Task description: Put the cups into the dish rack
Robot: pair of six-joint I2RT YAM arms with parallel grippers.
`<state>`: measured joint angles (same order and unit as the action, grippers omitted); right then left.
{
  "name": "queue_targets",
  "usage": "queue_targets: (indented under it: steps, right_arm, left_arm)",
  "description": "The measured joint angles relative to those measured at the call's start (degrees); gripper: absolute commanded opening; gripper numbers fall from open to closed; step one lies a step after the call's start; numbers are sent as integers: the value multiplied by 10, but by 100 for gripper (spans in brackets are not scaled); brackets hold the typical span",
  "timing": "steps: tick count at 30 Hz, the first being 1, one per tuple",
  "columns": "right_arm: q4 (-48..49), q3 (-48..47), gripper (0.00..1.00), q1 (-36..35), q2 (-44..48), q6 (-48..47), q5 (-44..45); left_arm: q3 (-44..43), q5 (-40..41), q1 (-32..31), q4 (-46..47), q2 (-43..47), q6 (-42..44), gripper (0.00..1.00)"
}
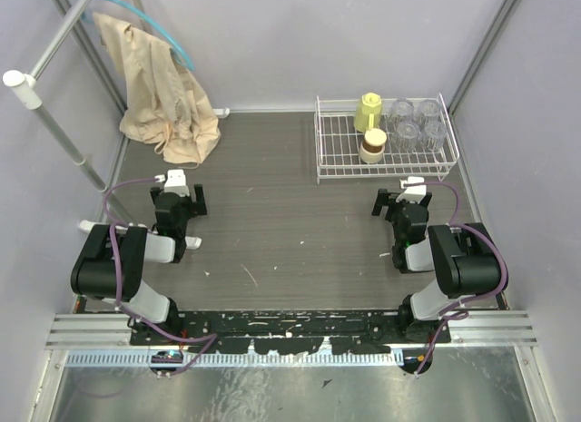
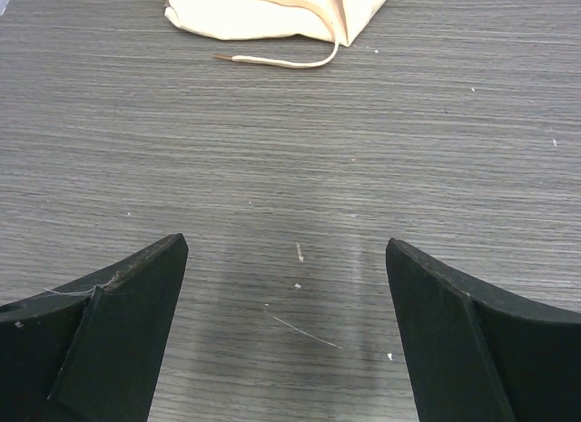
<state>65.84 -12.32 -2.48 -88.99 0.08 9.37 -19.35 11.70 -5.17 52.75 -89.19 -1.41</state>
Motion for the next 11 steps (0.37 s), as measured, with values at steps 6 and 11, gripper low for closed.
queue_targets:
  steps: [6, 11]
  right_arm:
    - [0, 0, 100, 0, 0, 0, 0]
    - [-2, 0, 100, 0, 0, -2, -13]
  left_arm:
    - [0, 0, 0, 0, 0, 0, 98]
    - [0, 0, 0, 0, 0, 0, 98]
